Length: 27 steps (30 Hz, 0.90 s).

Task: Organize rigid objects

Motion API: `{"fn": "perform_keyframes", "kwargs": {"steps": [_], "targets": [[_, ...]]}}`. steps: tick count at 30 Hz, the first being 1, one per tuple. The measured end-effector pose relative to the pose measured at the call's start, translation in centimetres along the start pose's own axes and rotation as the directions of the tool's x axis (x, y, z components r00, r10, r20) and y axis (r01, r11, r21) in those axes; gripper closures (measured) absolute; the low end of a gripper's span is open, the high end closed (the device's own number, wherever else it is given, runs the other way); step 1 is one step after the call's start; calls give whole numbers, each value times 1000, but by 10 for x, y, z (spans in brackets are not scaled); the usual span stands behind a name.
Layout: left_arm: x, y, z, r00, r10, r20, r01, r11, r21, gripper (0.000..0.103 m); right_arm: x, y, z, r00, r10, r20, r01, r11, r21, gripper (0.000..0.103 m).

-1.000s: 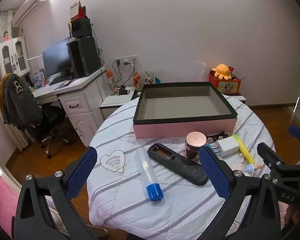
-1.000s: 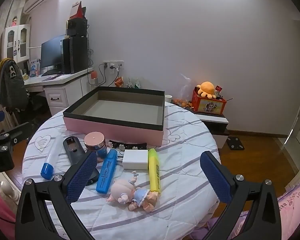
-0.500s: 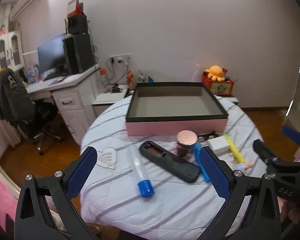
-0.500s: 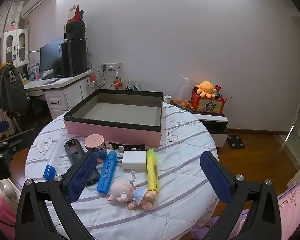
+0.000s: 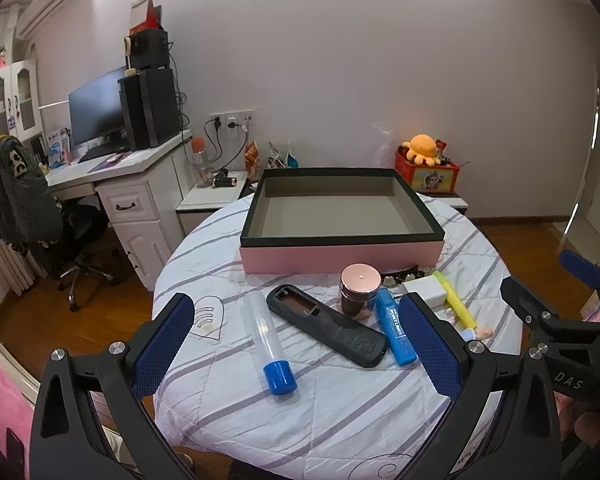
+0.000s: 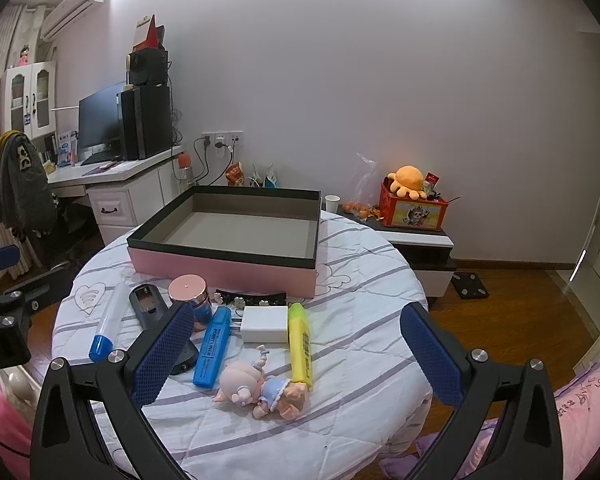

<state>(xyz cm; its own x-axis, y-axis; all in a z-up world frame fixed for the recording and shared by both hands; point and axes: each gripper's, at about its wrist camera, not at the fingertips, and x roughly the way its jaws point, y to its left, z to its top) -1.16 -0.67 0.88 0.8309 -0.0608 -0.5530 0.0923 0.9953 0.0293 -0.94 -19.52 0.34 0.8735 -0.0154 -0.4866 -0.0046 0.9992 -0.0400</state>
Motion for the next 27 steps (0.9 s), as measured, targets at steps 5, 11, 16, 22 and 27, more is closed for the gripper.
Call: {"fn": "perform_keyframes", "kwargs": {"steps": [5, 11, 16, 22, 27], "targets": [[-1, 1, 1, 1000, 10, 0, -10, 1000, 1, 0, 0, 0, 0, 1000, 0, -1, 0, 1000, 0, 0], [-3, 2, 7, 999, 30, 17, -30, 1000, 9, 0, 0, -1, 4, 1000, 8, -9, -8, 1000, 3, 0], [-4, 5, 11, 998, 54, 25, -54, 999, 4, 0, -1, 0, 12, 1000, 7, -18, -6, 1000, 5, 0], [-4, 7, 13, 998, 57, 25, -57, 998, 0, 0, 0, 0, 19, 1000, 12, -23, -12, 1000, -4, 0], [-3, 6, 16, 998, 52, 26, -52, 999, -1, 0, -1, 3, 22, 1000, 19, -25, -19, 1000, -2, 0]]}}
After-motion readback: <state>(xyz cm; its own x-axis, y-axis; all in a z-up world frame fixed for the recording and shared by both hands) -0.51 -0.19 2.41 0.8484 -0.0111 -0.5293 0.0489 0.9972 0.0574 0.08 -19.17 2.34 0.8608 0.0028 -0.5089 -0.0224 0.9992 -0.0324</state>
